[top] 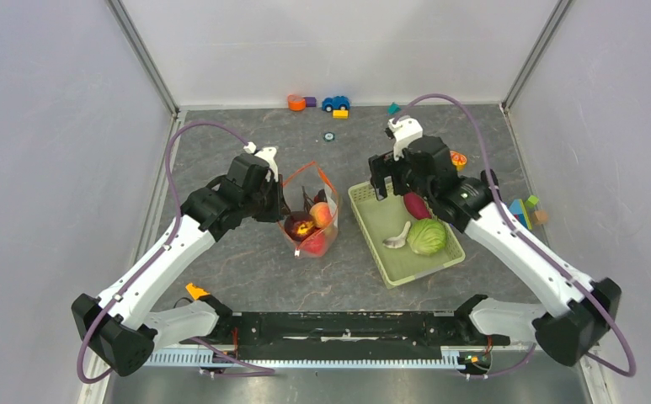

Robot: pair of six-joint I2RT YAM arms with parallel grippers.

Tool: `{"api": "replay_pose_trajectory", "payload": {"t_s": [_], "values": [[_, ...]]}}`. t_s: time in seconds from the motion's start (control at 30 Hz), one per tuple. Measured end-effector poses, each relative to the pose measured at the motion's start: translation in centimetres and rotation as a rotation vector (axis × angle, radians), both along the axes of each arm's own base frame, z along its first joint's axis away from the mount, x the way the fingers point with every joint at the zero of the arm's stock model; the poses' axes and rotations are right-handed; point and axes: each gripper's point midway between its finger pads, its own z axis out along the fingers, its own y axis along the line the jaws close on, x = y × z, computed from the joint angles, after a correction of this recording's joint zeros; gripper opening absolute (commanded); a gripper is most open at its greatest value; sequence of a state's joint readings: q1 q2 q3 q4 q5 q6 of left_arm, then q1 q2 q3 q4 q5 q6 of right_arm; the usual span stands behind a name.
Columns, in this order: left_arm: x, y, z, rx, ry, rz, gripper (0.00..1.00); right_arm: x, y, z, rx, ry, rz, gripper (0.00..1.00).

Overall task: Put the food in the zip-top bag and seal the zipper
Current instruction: Adjust the zipper food storage bag at the center of the board, then pick up the fake fruit from the bin.

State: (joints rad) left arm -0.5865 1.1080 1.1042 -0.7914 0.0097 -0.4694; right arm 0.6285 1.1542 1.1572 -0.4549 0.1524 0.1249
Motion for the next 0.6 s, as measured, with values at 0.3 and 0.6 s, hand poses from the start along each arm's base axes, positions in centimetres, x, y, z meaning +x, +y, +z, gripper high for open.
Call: {"api": "replay_pose_trajectory", "payload": {"t_s": [0.3, 0.6], "values": [[-0.2, -0.3, 0.1, -0.013, 0.006, -0.014, 0.02, 1.0, -2.9, -11.2, -0.203, 0.323, -0.128, 0.96], [-0.2, -0.4, 0.1, -0.018, 0.007, -0.019, 0.02, 0.0, -4.6, -16.9, -0.32, 0.453, -0.16, 0.92]]}}
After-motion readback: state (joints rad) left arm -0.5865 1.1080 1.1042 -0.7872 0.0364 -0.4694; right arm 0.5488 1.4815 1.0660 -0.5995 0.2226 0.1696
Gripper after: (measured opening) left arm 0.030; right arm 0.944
